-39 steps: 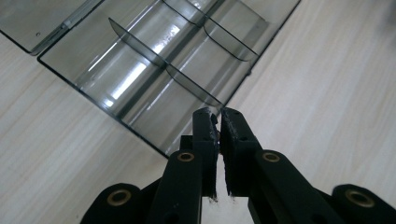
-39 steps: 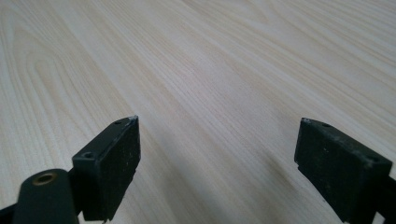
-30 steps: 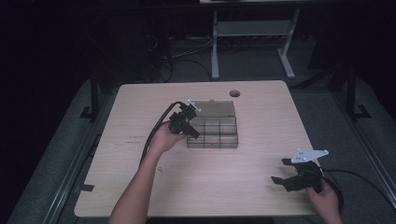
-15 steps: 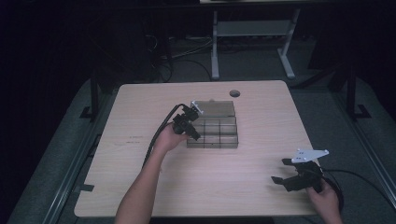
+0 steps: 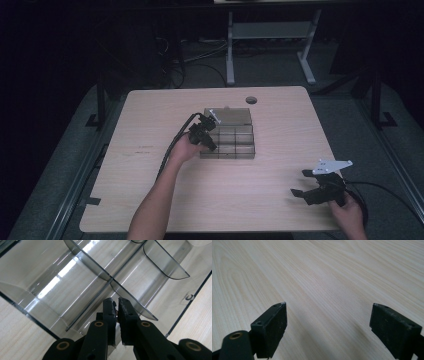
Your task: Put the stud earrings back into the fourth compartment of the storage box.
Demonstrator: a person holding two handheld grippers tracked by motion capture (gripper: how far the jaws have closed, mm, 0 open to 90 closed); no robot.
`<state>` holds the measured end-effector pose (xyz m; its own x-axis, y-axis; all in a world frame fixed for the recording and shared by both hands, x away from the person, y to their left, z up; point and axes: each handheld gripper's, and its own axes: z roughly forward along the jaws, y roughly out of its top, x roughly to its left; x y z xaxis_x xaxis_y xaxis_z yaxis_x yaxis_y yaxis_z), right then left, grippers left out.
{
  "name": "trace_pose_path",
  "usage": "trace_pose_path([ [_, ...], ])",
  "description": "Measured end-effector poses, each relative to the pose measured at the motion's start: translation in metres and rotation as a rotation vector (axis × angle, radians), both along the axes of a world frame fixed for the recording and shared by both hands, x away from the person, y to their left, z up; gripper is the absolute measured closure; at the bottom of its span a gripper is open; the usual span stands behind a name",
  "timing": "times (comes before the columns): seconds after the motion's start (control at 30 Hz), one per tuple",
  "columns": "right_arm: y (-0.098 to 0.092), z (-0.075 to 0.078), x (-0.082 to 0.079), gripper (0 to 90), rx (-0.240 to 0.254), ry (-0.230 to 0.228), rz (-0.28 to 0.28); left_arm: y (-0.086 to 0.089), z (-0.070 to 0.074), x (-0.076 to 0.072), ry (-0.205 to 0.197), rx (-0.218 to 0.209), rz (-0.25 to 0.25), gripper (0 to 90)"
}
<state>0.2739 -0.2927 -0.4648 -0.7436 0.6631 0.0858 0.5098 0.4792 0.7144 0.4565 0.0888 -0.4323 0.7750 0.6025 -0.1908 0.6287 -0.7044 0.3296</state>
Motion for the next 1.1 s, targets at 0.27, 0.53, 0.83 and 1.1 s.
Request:
trace_pose_path([
  [0.27, 0.0, 0.0, 0.0, 14.0, 0.002, 0.003, 0.0, 0.001, 0.004, -0.001, -0.004, -0.006, -0.007, 80.3],
  [0.53, 0.001, 0.0, -0.001, 13.9, 0.002, 0.002, 0.0, 0.002, 0.011, -0.005, -0.021, -0.014, -0.004, 77.8],
  [0.83, 0.0, 0.0, 0.0, 14.0, -0.001, -0.001, -0.004, 0.012, 0.032, -0.016, -0.07, -0.05, -0.011, 74.5],
  [1.1, 0.0, 0.0, 0.0, 13.9, -0.005, -0.003, -0.008, 0.028, 0.052, -0.031, -0.098, -0.07, -0.019, 72.3],
])
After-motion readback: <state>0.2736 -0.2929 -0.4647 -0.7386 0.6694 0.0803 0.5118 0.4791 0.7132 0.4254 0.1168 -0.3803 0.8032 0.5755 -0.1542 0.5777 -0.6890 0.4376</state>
